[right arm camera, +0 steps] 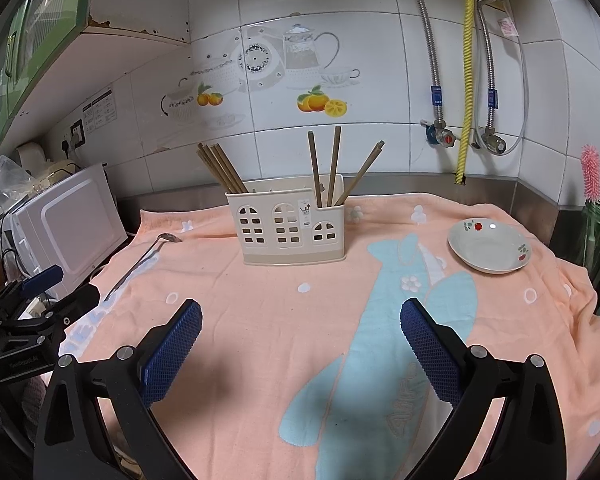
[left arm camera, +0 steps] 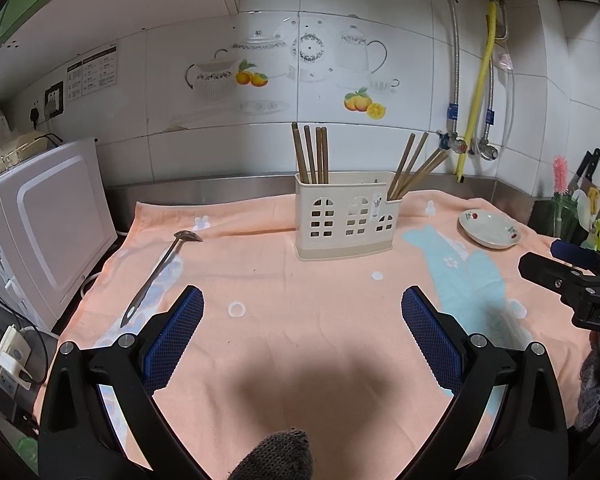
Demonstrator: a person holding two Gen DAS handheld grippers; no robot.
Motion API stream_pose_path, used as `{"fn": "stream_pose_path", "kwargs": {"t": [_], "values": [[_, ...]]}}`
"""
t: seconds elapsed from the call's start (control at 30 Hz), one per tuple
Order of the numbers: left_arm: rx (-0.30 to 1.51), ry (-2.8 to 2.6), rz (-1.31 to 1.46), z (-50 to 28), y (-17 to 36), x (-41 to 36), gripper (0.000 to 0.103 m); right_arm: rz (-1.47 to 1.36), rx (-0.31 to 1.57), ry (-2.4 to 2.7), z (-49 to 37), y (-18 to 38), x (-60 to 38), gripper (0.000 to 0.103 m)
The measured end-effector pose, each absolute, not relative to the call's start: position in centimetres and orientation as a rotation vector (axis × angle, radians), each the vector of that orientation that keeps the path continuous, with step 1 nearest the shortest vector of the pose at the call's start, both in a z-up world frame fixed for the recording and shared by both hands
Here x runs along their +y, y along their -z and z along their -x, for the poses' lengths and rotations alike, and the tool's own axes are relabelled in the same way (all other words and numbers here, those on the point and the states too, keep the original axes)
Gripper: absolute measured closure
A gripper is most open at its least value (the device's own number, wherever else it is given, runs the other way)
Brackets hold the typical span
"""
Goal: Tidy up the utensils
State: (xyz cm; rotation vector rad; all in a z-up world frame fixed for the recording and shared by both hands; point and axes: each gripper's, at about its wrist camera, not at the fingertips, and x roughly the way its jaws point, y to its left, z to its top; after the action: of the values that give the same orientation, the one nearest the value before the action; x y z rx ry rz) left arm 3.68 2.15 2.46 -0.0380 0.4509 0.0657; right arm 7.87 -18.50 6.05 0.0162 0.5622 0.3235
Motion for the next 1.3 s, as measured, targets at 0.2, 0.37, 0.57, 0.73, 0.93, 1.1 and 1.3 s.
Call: {"fn": "stream_pose_path", "kwargs": {"t": [0.2,0.37,0.57,0.73,0.93,1.1,1.3], "values": [[0.454,-0.064,0.034,-3.78,-2.44,2.07,0.005,-0.016,0.565,-0.322,-7.91,-5.98,-18.39,0.007],[0.463,-0.064,0.033,-3.91,-2.22,2.03,0.005,-0.018,0.567,-0.325,-7.95,-5.92,-18.46,0.007],[0.469,-0.067,0.028,-4.02,-2.14,1.99,0.005,-0.017,0.569,-0.324,-8.0,-5.83,-18.45,0.007],[0.476,-0.063,0.023,-4.01,-2.05,1.85,0.005,-0.019,0.569,-0.323,-8.05,-5.75,-18.37,0.007],[0.481,-0.064,0.022,-4.12,-2.0,1.79,0.005,-0.019,0.57,-0.325,-8.08,-5.7,-18.45,0.007],[0.489,-0.068,0.021,-4.21,-1.86,1.81,0.005,-0.017,0.574,-0.321,-8.11,-5.56,-18.44,0.007],[0.504,-0.074,0.019,-4.39,-1.59,1.84,0.005,-0.01,0.583,-0.321,-8.24,-5.27,-18.34,0.007]]}}
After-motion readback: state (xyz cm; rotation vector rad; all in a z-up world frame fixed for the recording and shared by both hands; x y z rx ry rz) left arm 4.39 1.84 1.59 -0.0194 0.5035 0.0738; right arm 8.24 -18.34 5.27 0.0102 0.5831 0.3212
